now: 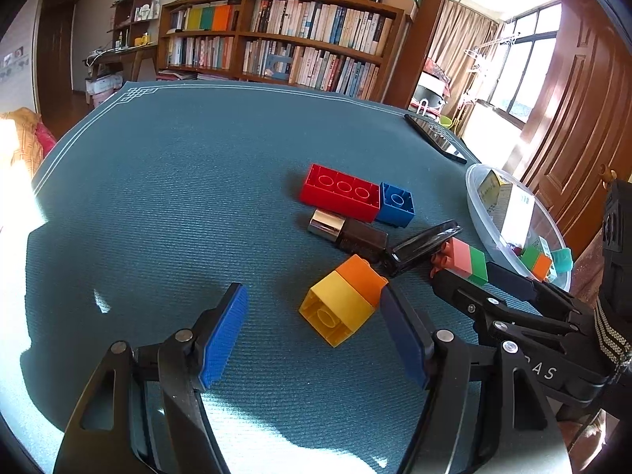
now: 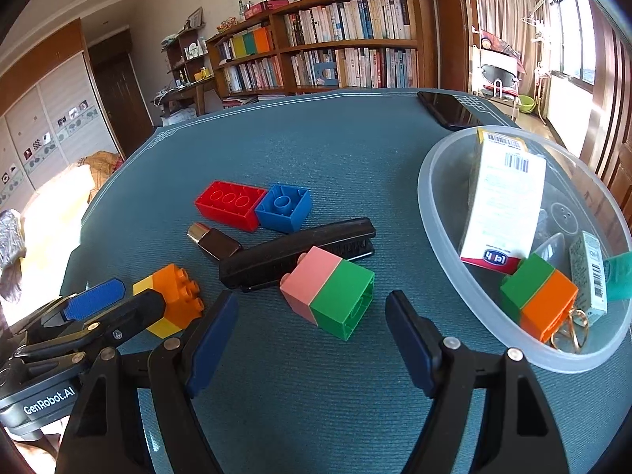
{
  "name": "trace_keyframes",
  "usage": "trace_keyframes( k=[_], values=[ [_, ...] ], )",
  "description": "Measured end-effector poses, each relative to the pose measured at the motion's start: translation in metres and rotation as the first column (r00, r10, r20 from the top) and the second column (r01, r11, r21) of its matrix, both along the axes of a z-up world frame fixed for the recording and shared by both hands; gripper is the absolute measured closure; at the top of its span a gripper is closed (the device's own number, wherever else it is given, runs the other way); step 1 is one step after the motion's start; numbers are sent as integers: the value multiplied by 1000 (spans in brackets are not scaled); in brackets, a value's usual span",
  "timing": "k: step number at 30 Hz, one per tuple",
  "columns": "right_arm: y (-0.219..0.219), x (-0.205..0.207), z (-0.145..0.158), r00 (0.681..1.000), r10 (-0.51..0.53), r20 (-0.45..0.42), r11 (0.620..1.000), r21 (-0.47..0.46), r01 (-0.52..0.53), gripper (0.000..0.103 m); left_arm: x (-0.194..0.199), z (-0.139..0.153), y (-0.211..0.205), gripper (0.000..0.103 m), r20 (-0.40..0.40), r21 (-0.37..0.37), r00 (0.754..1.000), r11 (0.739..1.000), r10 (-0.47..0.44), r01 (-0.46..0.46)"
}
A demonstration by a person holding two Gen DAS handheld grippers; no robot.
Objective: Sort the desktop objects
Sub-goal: 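Close right tool on pink-green block while left tool approaches yellow-orange block, then close left tool on yellow-orange block while right tool holds pink-green block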
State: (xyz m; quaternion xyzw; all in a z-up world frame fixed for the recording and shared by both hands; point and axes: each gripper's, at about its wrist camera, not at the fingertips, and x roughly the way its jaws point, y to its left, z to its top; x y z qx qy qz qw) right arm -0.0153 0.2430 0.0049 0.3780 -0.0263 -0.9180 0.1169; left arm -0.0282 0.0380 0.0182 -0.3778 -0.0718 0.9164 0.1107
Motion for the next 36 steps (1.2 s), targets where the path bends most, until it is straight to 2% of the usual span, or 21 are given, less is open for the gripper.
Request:
trace_keyframes(
  k=[2,6,11,19,27,28,31,36],
  values=[
    [-2,-3,-2,1000,-5,-7,1000,16,5,25,0,0,1,30,-1,0,1000,1000,-1,1],
    [-3,-12,-7,1000,-14,16,1000,21,13,46,0,-1,2,30,-3,-1,1000,1000,-7,7],
    [0,-11,-7,1000,-11,17,1000,7,11,47,0,-2,6,30,-6,-13,1000,1000,-27,27],
    [5,2,-5,1000,-2,15,1000,17,2,47,-3,-5,20,30,-1,-74,998,995,-61,61],
    [22,12,-8,999,-25,30,1000,-4,25,47,-13,-12,22,30,30,-66,997,996,-65,67],
    [23,13,-8,999,-25,30,1000,-6,25,47,-13,-12,23,32,29,-67,997,995,-67,68],
    [26,14,-8,999,-24,30,1000,-12,24,47,-11,-12,22,51,25,-59,997,996,-67,69],
    [29,20,-5,1000,-23,21,999,-30,24,47,-7,-12,19,51,10,-44,998,997,-59,60]
  ],
)
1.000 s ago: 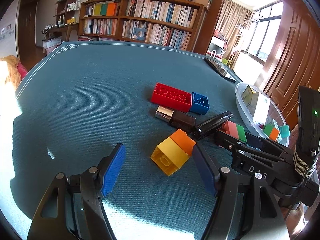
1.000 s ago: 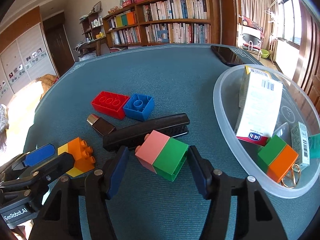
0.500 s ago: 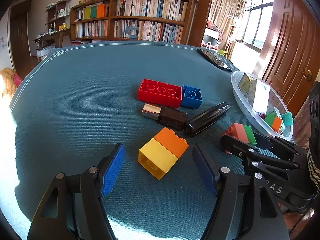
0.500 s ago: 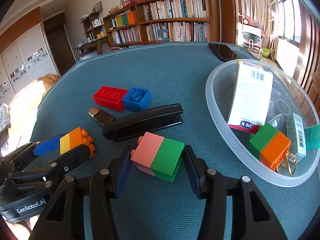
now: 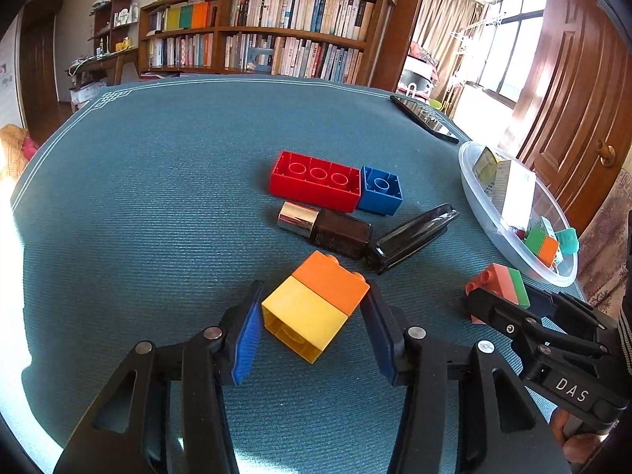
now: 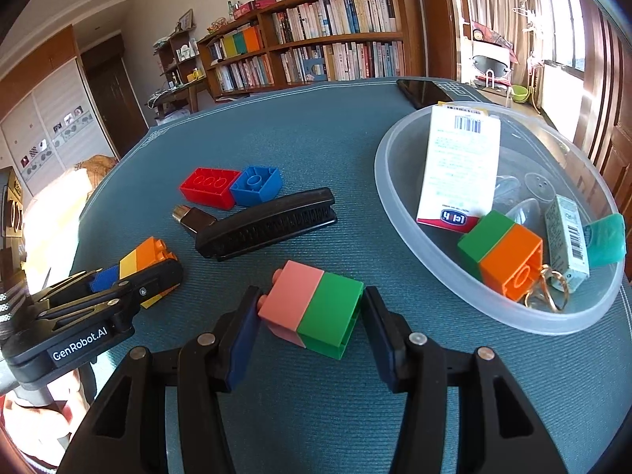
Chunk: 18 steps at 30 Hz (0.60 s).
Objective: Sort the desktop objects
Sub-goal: 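Close left tool on yellow-orange block while right tool holds pink-green block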
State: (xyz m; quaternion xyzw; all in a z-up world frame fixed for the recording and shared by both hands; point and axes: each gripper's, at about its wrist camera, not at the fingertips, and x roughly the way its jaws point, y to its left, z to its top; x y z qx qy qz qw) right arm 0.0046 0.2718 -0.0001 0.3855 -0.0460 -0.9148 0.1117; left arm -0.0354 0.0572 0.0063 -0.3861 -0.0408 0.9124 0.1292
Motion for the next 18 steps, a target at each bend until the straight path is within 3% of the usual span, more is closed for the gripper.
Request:
trace_keyframes(
  k=[7,18],
  values=[
    [8,9,14,999,-7,-40,1000,-31,6,47,6,9,5,51,-32,-1,999,1000,12,-12],
    [35,17,40,991,-67,-119,995,-82,57,47,13,27,29,51,-71,-23,997,999,-43,42]
  ],
)
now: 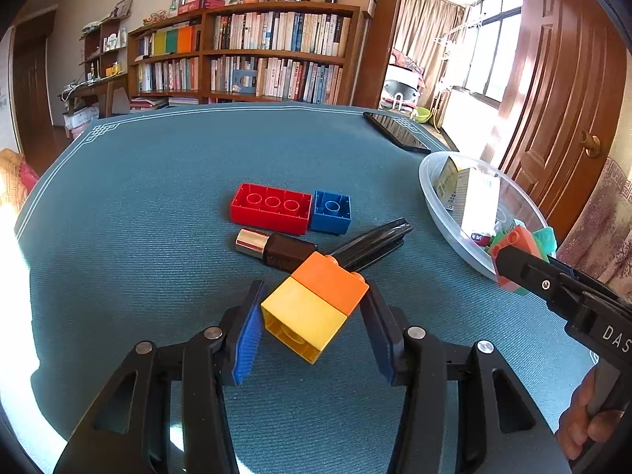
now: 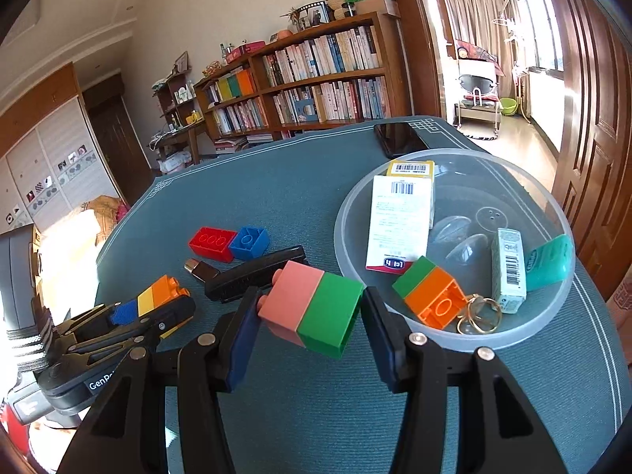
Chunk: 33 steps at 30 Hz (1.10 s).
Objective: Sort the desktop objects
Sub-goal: 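Carry pink-green block into bowl and open right tool while left tool carries yellow-orange block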
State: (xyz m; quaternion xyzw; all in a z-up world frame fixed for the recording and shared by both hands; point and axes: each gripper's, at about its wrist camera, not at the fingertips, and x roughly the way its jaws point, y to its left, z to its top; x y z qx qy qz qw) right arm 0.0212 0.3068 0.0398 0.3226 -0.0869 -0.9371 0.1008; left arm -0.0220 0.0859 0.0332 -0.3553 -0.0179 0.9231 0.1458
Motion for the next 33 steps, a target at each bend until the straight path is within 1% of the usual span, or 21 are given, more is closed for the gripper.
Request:
trace_keyframes(
  k=[8,17,22,25,29,30,31,33],
  values=[
    [34,-1,9,996,-88,-34,996,-30,87,47,3,9,20,51,-14,-8,999,999,-31,31],
    [75,-13,11,982,-183,-48,982,-46,181,47,6,19,50,51,-34,-35,996,996,-86,84],
    [89,-28,9,979,-201,-47,979,-38,199,47,8,22,68,51,-39,-45,993,993,-115,113],
    [94,-32,6,976,-210,-51,977,-33,209,47,8,24,77,52,-35,-33,990,991,-134,133],
    [101,-36,0,978,-205,-43,979,-31,203,46,8,28,90,52,-45,-43,988,988,-151,149],
    [102,-37,-2,979,-200,-37,980,-32,198,43,8,28,92,52,-46,-47,987,987,-155,153],
    [104,-38,-4,980,-198,-33,980,-36,197,37,7,29,95,52,-48,-52,986,986,-158,155],
    [107,-36,-7,977,-212,-33,977,-47,210,30,7,27,96,52,-49,-61,986,986,-159,156]
  ],
)
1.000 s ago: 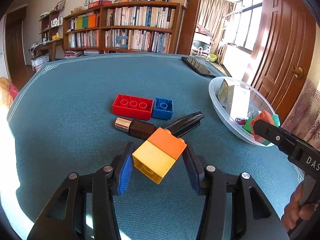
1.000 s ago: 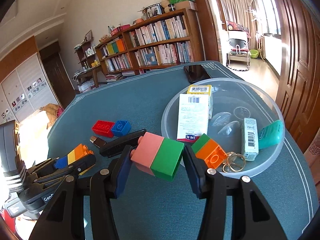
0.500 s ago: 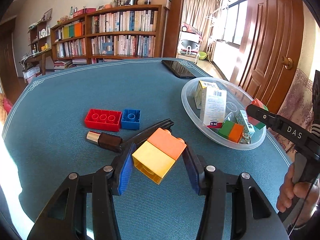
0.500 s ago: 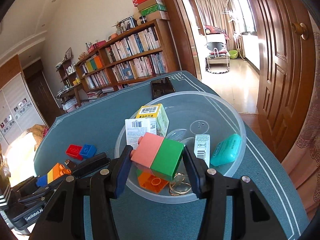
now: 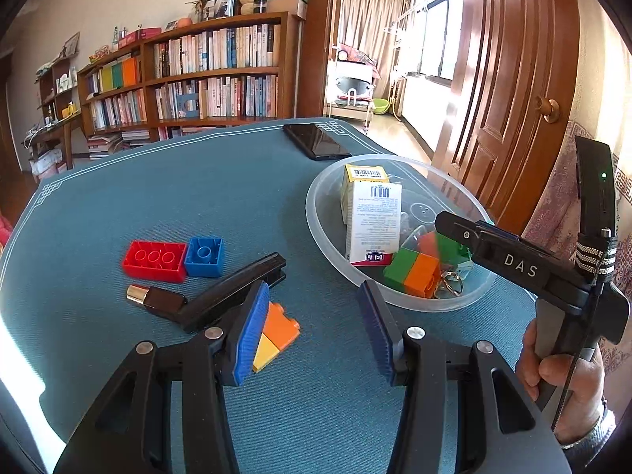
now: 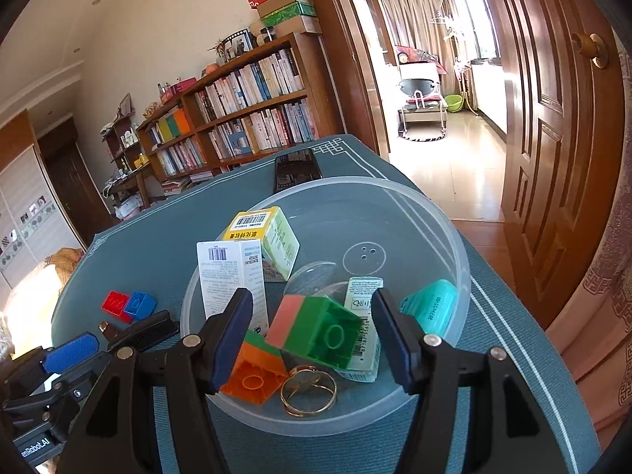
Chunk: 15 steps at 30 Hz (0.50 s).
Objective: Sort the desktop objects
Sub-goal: 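Carry pink-green block into bowl and open right tool while left tool carries yellow-orange block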
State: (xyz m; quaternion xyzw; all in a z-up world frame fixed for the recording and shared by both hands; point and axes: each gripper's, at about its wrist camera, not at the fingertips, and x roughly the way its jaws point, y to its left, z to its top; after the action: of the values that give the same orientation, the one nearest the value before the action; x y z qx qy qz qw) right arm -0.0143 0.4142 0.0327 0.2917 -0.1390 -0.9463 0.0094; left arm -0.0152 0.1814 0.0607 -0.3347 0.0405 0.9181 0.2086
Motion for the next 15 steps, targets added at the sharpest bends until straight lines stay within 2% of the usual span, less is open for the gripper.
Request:
trace_keyframes(
  k=[3,10,15],
  values=[
    [7,4,0,1000,-26,-17,1000,-13,26,28,-2,-4,-1,52,13,-16,1000,1000,11,-11],
    [11,11,2,997,-53,-55,998,-24,52,27,-6,-23,-12,52,97,-16,994,999,50,-49],
    [11,17,6,993,-76,-87,997,0,77,25,-6,-26,-10,52,83,-41,994,997,73,-70]
  ],
)
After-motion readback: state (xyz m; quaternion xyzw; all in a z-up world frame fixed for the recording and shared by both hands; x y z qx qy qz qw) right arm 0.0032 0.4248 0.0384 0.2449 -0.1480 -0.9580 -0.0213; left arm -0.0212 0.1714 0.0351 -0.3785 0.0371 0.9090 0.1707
